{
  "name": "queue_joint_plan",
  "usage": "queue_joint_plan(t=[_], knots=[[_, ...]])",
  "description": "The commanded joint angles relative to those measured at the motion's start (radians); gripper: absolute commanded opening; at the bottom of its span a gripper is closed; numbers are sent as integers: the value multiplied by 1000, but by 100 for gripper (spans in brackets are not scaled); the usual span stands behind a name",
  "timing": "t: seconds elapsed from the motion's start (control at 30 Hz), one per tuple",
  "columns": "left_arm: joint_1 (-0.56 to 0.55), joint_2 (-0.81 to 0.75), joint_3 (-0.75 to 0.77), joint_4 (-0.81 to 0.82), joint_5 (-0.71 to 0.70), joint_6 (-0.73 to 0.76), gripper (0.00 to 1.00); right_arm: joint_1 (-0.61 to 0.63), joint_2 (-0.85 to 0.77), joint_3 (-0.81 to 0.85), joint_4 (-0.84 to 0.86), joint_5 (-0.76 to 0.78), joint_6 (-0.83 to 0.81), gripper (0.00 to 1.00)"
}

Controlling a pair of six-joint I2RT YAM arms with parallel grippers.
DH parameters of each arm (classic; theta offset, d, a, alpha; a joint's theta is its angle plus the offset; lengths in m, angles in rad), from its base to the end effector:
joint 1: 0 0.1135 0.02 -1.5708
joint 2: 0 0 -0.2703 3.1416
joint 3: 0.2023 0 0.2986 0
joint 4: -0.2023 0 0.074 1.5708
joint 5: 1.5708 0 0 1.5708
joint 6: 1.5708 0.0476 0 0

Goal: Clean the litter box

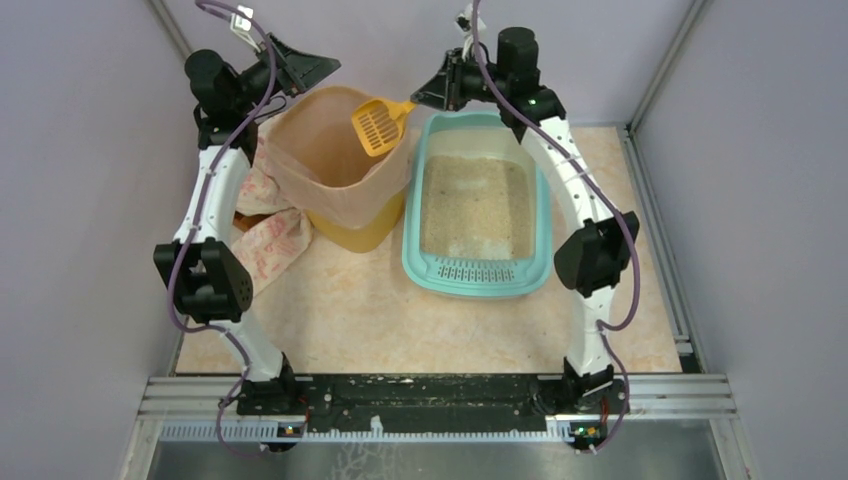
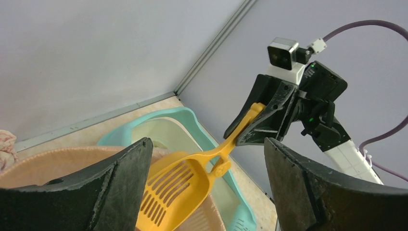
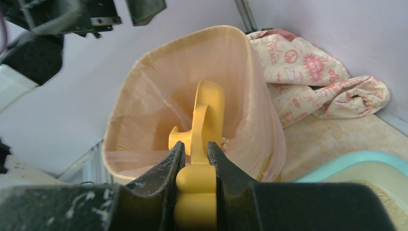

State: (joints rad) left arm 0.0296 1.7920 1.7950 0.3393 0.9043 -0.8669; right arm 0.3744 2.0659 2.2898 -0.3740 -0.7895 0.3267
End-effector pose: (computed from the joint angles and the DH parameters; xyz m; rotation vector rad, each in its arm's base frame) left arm 0.4700 -0.0235 0.4728 0.2280 1.4603 -1.2418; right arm 0.4778 0.2240 0.4587 -0.6567 1.7034 1.1801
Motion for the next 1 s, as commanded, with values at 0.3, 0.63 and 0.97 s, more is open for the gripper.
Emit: queue_joint_plan(t=[0.3,0.63,0.97], knots=[[-23,2,-43,69,7,-26,91,-260,-278,-442,1137,-157,821,0],[-25,14,-33,59,8,-16,91,-321,-475,-645,139,191,73,0],[-54,40,-22,99,11,-53,91,-314,-492,-856,73,288,21,0]])
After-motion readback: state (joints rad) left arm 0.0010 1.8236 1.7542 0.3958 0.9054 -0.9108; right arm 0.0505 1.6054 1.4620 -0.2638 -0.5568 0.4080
